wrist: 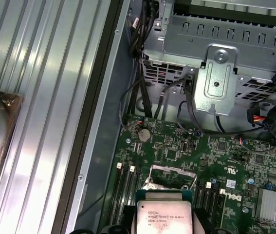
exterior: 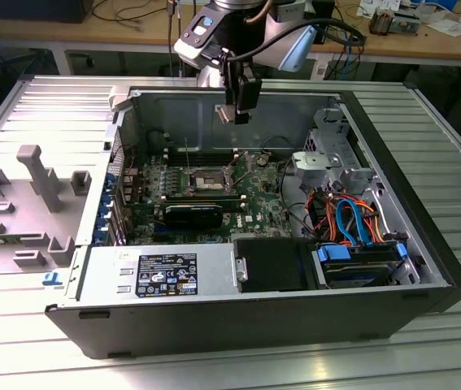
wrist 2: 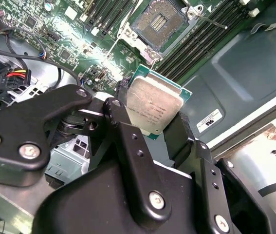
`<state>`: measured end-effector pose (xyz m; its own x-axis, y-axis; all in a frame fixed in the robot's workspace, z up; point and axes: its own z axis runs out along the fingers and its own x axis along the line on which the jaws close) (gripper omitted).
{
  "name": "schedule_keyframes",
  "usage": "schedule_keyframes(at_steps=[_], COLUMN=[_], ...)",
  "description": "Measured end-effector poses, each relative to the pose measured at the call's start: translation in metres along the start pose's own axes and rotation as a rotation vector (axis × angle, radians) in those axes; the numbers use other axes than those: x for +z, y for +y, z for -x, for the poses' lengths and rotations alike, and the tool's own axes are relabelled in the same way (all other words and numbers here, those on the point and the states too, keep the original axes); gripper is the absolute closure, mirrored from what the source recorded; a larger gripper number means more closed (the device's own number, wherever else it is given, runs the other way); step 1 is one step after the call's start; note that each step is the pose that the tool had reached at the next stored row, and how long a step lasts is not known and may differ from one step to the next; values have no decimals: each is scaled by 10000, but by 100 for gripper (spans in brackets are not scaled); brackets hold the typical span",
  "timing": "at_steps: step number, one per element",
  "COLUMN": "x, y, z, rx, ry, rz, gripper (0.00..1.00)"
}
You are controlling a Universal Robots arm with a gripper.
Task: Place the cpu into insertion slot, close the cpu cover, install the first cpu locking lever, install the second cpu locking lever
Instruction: 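Place the cpu into insertion slot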
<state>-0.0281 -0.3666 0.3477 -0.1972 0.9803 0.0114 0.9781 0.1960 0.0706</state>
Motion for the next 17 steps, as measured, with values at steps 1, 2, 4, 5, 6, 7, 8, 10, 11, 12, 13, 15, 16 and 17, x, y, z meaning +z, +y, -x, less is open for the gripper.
schedule_keyframes(at_steps=[1, 2, 4, 5, 6, 7, 8, 10, 11, 12, 13, 15, 16, 17], x=[0, 0, 0, 0, 0, 0, 0, 0, 0, 0, 0, 0, -1, 1], y=[0, 0, 0, 0, 0, 0, 0, 0, 0, 0, 0, -2, -3, -4], z=[0, 0, 1, 1, 1, 1, 1, 1, 1, 1, 1, 2, 2, 1], rx=[1, 4, 4, 4, 4, 3, 4, 4, 4, 4, 5, 71, 214, 350], ry=[0, 0, 0, -1, 0, 0, 1, 0, 0, 0, 0, -4, -15, -24], rz=[0, 0, 0, -1, -1, -1, -1, -2, -1, -2, -2, -1, -1, -1], gripper=[46, 46, 46, 46, 46, 46, 46, 46, 46, 46, 46, 46, 46, 46])
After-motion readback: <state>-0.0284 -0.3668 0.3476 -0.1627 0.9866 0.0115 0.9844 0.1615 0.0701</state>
